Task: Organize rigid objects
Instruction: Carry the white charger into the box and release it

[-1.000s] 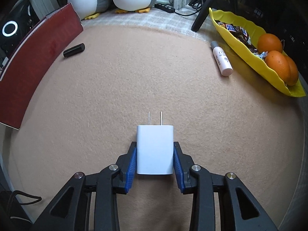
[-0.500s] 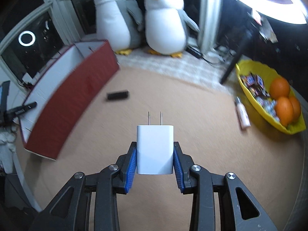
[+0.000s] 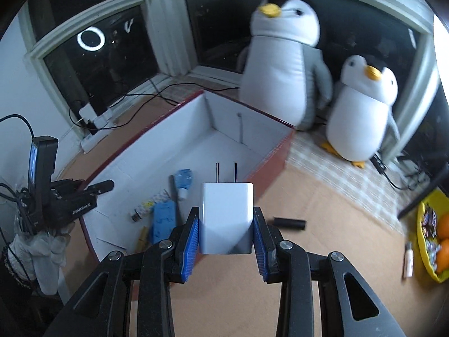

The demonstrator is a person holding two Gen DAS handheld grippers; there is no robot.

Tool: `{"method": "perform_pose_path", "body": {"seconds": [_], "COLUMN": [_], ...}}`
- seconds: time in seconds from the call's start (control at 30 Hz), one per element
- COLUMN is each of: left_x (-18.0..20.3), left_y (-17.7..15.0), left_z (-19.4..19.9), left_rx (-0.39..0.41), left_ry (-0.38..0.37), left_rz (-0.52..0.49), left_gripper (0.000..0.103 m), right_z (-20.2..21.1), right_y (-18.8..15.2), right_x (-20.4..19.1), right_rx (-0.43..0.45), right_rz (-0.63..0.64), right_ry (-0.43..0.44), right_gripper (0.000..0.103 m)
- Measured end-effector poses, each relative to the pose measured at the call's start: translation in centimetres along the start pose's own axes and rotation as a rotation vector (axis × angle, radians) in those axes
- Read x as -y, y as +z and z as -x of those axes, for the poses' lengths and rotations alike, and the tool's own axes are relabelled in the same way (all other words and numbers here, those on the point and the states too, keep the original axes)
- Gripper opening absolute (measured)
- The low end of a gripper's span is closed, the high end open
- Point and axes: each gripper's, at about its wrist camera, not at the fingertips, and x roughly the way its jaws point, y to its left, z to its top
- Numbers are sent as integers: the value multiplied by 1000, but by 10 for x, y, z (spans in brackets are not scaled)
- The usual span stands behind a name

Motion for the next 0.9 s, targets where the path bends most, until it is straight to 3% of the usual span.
{"method": "perform_pose_path", "body": {"seconds": [0.7,0.77,0.9], "left_x": [-4,-4,-4], "left_y": [-1,-2,-2], "left_z": [1,1,1], "left_rx": [15,15,15], "left_ry": [-25,-26,-25], "left_rz": [-11,-10,-10], "left_gripper": [15,15,15], "right_z": [-63,-63,-60], "right_y": [22,23,23], "right_x": [-48,-48,-49], "right_rx": [-97,-95,-72], "right_rz": [62,66,62], "right_ry": [-25,-26,-27], "right_gripper": [32,34,49]}}
